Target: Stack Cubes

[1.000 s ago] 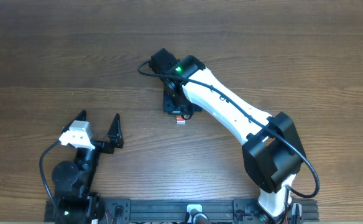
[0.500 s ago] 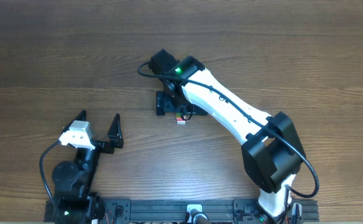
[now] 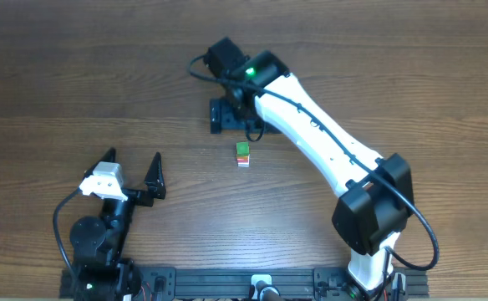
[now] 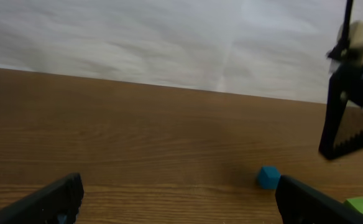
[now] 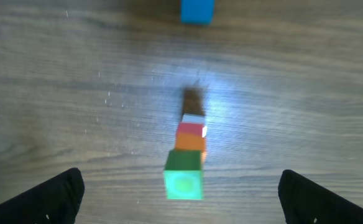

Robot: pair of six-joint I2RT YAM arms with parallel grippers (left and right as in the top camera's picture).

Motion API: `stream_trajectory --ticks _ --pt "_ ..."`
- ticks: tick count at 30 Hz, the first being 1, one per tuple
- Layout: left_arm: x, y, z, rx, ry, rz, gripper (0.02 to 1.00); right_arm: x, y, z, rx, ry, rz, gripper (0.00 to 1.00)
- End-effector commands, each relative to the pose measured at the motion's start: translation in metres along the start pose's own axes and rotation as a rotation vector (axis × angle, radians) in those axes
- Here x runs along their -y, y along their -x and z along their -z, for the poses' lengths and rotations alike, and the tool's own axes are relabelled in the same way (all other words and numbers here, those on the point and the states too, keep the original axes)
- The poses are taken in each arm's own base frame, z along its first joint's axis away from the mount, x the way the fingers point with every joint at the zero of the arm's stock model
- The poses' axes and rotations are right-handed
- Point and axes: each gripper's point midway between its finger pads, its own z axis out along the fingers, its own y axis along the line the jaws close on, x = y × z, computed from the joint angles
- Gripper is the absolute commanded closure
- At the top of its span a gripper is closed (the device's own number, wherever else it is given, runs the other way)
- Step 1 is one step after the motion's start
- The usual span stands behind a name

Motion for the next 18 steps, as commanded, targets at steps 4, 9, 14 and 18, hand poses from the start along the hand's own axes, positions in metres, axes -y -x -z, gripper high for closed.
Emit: stream_trajectory --ticks 4,9,14,18 --pt "0.000 -0.001 0.000 0.000 -0.007 -0.011 0.020 0.009 0.038 -0.024 -0.006 -0.050 0.049 0.009" --pt "0.000 -0.001 0.000 0.000 -0.007 -0.011 0.020 0.003 0.055 -0.049 -0.048 -0.075 0.076 0.009" --pt "0.000 -0.001 0.000 0.000 -0.007 -0.011 0.020 0.008 0.059 -0.076 -0.098 -0.104 0.069 0.009" --pt "0.000 -0.001 0.000 0.000 -0.007 -0.011 0.020 0.013 0.061 -0.093 -0.115 -0.115 0.057 0.009"
